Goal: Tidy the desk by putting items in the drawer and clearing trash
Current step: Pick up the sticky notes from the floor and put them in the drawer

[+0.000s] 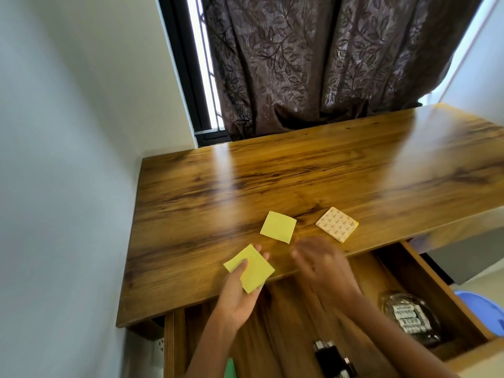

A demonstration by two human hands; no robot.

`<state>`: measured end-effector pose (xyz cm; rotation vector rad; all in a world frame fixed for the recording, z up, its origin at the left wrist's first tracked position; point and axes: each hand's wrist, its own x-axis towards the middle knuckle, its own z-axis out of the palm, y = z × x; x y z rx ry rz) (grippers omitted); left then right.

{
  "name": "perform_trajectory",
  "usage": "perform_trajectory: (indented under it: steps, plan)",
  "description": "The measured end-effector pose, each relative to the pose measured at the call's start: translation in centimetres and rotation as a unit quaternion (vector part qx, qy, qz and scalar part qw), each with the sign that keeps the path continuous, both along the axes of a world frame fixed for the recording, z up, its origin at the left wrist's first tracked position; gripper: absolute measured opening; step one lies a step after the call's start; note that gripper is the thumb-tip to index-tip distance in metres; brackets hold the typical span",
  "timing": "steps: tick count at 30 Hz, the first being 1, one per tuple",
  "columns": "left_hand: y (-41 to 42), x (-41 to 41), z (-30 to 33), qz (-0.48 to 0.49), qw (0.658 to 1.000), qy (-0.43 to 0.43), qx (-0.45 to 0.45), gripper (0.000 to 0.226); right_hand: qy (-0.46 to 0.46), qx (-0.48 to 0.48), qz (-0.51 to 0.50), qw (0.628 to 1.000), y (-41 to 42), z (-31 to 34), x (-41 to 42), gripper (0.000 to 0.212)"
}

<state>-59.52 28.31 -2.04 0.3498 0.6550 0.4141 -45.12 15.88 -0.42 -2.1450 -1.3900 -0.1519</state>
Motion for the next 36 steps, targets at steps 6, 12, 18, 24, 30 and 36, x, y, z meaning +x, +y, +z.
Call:
perform_trajectory:
  steps: [6,12,18,24,30,36]
  plan:
    - [1.2,0.4,-1.0,0.010,1.000,-0.004,-0.007,0.045,0.057,-0.238,-0.198,0.949,-0.3,-1.4,9.2,0.049]
    - [1.4,0.8,-1.5,0.022,1.000,-0.017,-0.005,0.051,0.023,-0.259,-0.161,0.952,-0.7,-1.3,10.1,0.045]
    - [1.4,0.8,-1.7,0.021,1.000,-0.009,-0.001,0.049,0.050,-0.210,-0.172,0.961,-0.5,-0.4,11.1,0.034]
    - [1.4,0.9,-1.9,0.020,1.000,-0.004,0.011,0.045,0.111,-0.085,-0.209,0.968,-1.8,-0.4,11.8,0.021]
    - [1.2,0.9,-2.0,0.014,1.000,0.001,0.027,0.046,0.086,0.025,-0.238,0.967,-1.3,1.1,9.6,0.025]
    - [1.1,0.7,-2.2,0.013,1.000,-0.003,0.024,0.054,0.460,0.113,-0.117,0.873,1.5,4.1,3.5,0.018]
